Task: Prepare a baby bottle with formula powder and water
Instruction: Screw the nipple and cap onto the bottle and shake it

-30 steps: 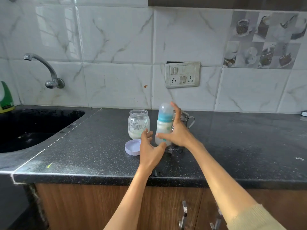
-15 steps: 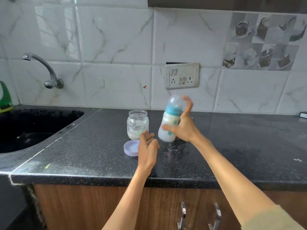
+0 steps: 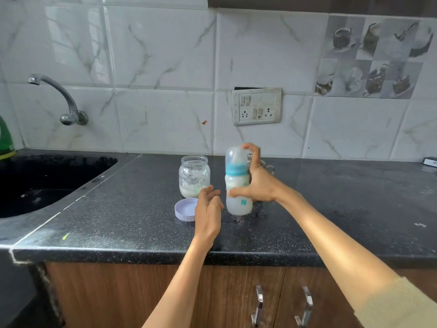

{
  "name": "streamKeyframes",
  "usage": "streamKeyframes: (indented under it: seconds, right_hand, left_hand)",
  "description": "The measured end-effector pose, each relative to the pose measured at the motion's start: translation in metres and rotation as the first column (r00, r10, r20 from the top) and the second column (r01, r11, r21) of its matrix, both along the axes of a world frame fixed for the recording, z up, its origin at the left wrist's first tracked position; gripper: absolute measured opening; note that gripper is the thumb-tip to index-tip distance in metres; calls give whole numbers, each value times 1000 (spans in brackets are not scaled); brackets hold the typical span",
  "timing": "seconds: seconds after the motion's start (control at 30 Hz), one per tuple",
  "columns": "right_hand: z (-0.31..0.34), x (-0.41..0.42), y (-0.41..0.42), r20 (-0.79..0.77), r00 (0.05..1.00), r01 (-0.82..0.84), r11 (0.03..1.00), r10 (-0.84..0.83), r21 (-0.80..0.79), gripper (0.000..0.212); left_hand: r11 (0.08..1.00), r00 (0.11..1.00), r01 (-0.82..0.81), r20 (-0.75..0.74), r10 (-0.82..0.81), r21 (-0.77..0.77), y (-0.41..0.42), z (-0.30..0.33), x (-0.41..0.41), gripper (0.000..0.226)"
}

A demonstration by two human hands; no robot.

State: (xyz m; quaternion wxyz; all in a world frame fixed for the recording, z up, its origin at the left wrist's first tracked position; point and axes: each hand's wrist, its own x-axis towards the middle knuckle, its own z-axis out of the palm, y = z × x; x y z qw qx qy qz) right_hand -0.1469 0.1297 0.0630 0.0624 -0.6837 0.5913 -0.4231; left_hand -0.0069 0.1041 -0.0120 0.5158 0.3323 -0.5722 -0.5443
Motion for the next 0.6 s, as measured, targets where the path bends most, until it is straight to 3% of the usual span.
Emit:
streamKeyframes:
  seconds: [0.13, 0.23, 0.33, 0.4, 0.43, 0.53, 0.6]
  right_hand:
    - [-3, -7, -4, 141, 989, 61, 987, -40, -149, 91]
    - [-8, -2, -3, -54, 999, -2, 1000, 2, -6, 92]
    - [-10, -7, -5, 102, 994, 50, 989, -36, -138, 91]
    - [-7, -5, -2, -40, 999, 15, 1000, -16, -13, 94]
    - [-5, -5, -1, -39, 999, 1, 1000, 0, 10, 93]
    - [-1, -7, -7, 139, 990, 42, 989, -22, -144, 98]
    - [5, -4, -4, 6, 1000, -10, 999, 10, -32, 109]
  left_hand:
    - [1000, 1000, 3, 29, -3, -14, -3, -2, -1, 45]
    - [1000, 999, 16, 40, -15, -18, -2, -2, 0, 59]
    - [999, 998, 12, 65, -9, -45, -5, -4, -1, 49]
    - [999, 998, 18, 67, -16, -39, -5, -5, -2, 42]
    - [999, 997, 22, 70, -19, -40, -4, -4, -2, 42]
    - [999, 997, 12, 81, -9, -47, -5, -3, -2, 53]
    - [999, 996, 15, 90, -10, -52, -4, -4, -2, 48]
